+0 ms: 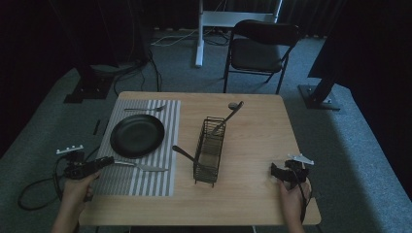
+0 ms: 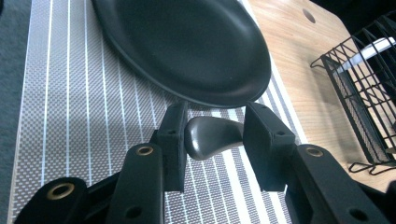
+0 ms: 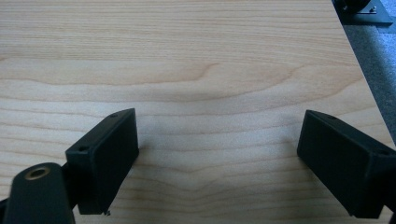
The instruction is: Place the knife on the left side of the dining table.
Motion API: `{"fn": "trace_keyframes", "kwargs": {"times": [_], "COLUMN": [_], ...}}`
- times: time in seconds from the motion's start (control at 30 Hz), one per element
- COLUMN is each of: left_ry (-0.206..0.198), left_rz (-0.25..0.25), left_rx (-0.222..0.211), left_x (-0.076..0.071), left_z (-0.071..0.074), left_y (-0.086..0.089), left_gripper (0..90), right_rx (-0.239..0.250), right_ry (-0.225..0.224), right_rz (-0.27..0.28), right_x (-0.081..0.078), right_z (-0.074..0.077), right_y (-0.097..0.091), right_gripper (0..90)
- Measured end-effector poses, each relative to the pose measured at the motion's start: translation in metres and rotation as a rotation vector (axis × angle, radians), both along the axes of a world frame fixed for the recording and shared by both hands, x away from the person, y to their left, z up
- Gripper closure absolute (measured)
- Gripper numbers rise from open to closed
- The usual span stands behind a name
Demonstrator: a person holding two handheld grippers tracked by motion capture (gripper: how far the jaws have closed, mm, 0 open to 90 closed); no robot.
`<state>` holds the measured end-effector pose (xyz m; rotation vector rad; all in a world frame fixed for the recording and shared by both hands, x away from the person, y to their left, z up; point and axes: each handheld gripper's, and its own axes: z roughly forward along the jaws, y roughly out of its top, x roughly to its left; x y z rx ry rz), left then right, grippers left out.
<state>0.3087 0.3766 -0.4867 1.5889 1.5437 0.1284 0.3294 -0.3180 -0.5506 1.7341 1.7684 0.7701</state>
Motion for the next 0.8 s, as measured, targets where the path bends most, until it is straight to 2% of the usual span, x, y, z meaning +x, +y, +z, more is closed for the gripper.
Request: {"fn": "trace_keyframes", "kwargs": {"times": [0.07,0.17,0.3,0.4,0.47,0.8], "left_ry": [0.018,0.046,0.070,0.083,0.086,0.127], "left_rz": [0.000,-0.004,0.007,-0.003,-0.003,0.009], "left_rx": [-0.007,0.017,0.016,0.076,0.089,0.215], "left_x": [0.001,0.003,0.004,0.007,0.008,0.014], "left_z": [-0.007,-0.015,-0.022,-0.025,-0.026,-0.031], "left_y": [0.003,0.004,0.005,0.001,0.000,-0.011], "left_gripper": [60.4,57.6,55.3,51.8,49.3,42.6], "right_rx": [0.000,0.000,0.000,0.000,0.000,0.000], "right_ry": [0.000,0.000,0.000,0.000,0.000,0.000], "right_rz": [0.000,0.000,0.000,0.000,0.000,0.000], "right_x": [0.000,0.000,0.000,0.000,0.000,0.000], "right_z": [0.000,0.000,0.000,0.000,0.000,0.000], "right_y": [0.000,0.000,0.000,0.000,0.000,0.000], "right_gripper": [11.6,11.6,11.6,11.6,11.6,11.6]}}
